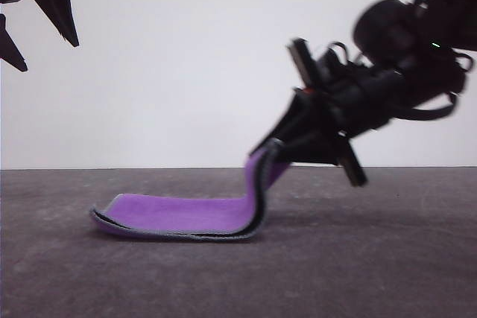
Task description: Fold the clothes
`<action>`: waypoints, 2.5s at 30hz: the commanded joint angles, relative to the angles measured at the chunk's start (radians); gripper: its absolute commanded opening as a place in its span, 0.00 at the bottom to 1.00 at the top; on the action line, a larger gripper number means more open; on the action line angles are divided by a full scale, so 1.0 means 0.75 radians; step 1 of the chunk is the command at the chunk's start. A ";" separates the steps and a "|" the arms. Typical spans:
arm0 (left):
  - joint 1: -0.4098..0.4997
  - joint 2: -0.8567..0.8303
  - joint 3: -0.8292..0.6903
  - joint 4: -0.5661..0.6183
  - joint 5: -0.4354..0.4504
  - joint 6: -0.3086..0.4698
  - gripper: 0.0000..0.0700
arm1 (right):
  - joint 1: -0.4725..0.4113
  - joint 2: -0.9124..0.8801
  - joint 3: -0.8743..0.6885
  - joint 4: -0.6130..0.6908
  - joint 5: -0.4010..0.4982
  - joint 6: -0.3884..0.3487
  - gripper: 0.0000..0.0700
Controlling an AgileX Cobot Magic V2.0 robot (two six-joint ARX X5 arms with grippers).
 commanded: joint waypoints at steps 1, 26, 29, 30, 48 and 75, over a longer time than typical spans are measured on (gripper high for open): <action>-0.002 0.017 0.034 0.004 0.008 -0.010 0.85 | 0.047 0.037 0.047 0.011 0.026 -0.005 0.01; -0.001 0.017 0.034 -0.006 0.008 -0.009 0.85 | 0.344 0.460 0.508 0.012 0.065 0.080 0.01; -0.001 0.017 0.034 -0.005 0.007 -0.009 0.85 | 0.348 0.477 0.528 0.011 0.083 0.080 0.01; -0.001 0.017 0.034 -0.005 0.008 -0.009 0.85 | 0.349 0.480 0.533 0.012 0.084 0.080 0.01; -0.001 0.017 0.034 -0.007 0.007 -0.009 0.85 | 0.291 0.454 0.550 0.037 -0.123 0.062 0.65; 0.005 0.017 0.007 -0.124 0.016 0.070 0.85 | -0.057 0.065 0.938 -1.420 0.631 -0.962 0.70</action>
